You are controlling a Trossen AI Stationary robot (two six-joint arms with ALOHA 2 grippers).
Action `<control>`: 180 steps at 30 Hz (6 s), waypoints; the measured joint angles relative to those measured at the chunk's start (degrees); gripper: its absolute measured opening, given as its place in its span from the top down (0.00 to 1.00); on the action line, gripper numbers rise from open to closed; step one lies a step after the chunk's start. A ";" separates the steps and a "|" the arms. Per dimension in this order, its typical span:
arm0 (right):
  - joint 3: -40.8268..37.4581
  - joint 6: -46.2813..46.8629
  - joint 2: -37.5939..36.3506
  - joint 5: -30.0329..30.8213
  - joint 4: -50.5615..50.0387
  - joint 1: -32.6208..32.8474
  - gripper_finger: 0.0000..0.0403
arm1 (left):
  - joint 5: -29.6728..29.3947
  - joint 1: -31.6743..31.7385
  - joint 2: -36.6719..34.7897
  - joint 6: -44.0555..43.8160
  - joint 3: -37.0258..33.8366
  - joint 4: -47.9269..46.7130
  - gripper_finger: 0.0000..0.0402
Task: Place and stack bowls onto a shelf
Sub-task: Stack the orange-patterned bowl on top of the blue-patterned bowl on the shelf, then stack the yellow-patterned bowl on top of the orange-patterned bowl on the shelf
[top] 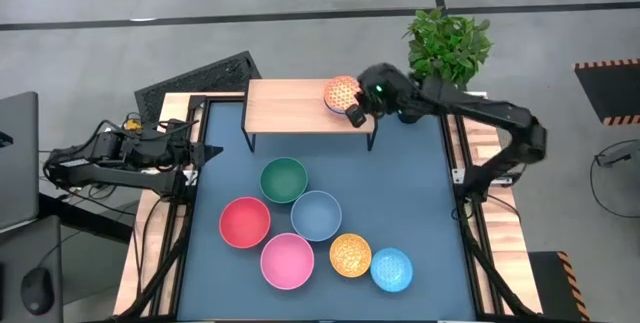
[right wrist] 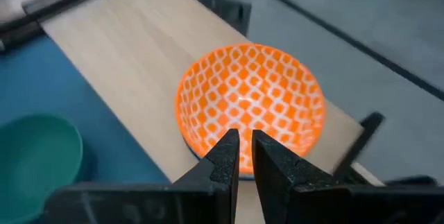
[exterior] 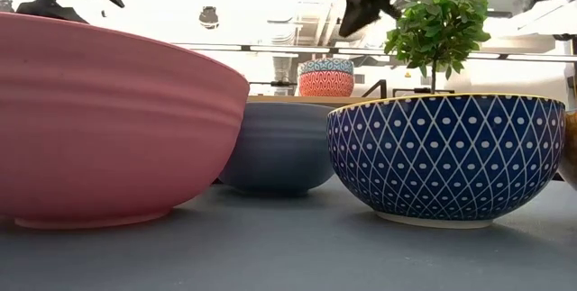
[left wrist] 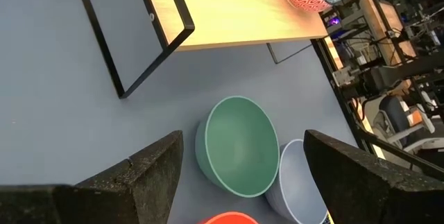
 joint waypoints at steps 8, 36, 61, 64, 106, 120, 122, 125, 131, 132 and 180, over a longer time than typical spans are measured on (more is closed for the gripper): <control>-19.19 2.04 -9.47 0.19 22.07 -1.59 0.84 | -0.04 0.01 -0.02 -0.06 0.00 0.00 0.29; -21.70 -0.50 -6.91 -7.48 22.87 -10.21 0.84 | -1.94 0.00 -0.01 -1.60 0.00 0.02 0.29; -12.89 21.73 -10.89 -30.92 -24.78 19.02 0.77 | -2.36 0.00 0.00 0.12 0.00 0.40 0.29; -12.89 28.98 -10.50 -28.02 -27.51 26.25 0.69 | -2.35 0.01 -0.01 0.70 0.00 0.37 0.29; -12.89 34.89 22.63 -27.50 1.34 39.70 0.56 | 6.32 0.00 0.00 1.95 0.00 -3.39 0.29; -12.89 37.77 21.56 -25.80 -3.03 37.22 0.91 | 6.23 0.00 0.00 2.68 0.00 -3.40 0.29; -12.91 37.05 20.12 -25.13 -4.52 36.33 0.91 | 6.21 0.00 -0.02 3.15 0.00 -3.39 0.29; -12.91 35.05 17.07 -24.51 -6.83 34.62 0.91 | 6.19 0.00 0.00 3.48 0.00 -3.41 0.29; -12.91 31.63 7.44 -24.31 -13.96 29.40 0.91 | 4.89 0.00 -0.02 3.69 0.00 -3.39 0.29; -12.91 31.56 5.18 -24.31 -15.34 28.26 0.91 | 4.79 0.00 -0.02 3.69 0.00 -3.39 0.29; 44.20 5.39 29.87 -27.10 -38.40 -21.15 0.91 | -0.03 0.01 -0.02 1.51 0.00 -3.39 0.29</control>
